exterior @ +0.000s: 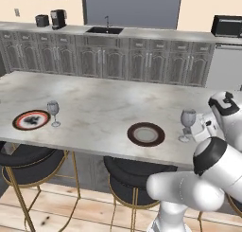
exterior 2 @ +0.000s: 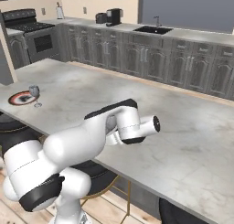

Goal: Retrieve the wine glasses from the counter and place one next to each plate.

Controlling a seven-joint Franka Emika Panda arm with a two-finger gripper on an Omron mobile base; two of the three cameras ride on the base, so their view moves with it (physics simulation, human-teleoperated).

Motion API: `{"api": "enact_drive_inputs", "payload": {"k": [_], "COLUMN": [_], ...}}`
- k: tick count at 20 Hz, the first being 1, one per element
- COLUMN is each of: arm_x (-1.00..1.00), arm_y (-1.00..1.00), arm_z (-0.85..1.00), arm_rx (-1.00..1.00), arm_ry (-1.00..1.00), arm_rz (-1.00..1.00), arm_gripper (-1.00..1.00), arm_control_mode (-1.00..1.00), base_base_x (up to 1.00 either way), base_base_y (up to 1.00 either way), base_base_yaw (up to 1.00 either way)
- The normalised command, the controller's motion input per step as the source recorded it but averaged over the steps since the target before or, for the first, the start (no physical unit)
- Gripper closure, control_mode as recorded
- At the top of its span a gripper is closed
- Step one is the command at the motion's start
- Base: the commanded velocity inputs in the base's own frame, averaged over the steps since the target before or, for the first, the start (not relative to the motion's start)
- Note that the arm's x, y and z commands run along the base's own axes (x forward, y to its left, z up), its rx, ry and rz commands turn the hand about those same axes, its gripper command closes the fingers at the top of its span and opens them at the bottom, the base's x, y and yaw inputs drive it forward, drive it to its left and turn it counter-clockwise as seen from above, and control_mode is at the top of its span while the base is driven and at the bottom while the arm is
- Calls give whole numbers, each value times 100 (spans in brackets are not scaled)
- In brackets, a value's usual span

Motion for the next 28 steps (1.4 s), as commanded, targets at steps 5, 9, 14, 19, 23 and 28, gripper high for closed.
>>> {"api": "enact_drive_inputs", "payload": {"k": [5, 9, 14, 19, 23, 28], "arm_x": [7, 12, 5, 11, 15, 15], "arm_y": [0, 0, 0, 0, 0, 0], "arm_z": [-17, -14, -14, -12, -11, -11], "arm_rx": [0, 0, 0, 0, 0, 0], "arm_ry": [0, 0, 0, 0, 0, -1], "arm_rz": [0, 0, 0, 0, 0, 0], "arm_gripper": [100, 100, 100, 100, 100, 100], "arm_control_mode": [-100, -100, -100, -100, -100, -100], "base_base_x": [0, 0, 0, 0, 0, 0], "base_base_y": [0, 0, 0, 0, 0, 0], "base_base_yaw": [0, 0, 0, 0, 0, 0]}}
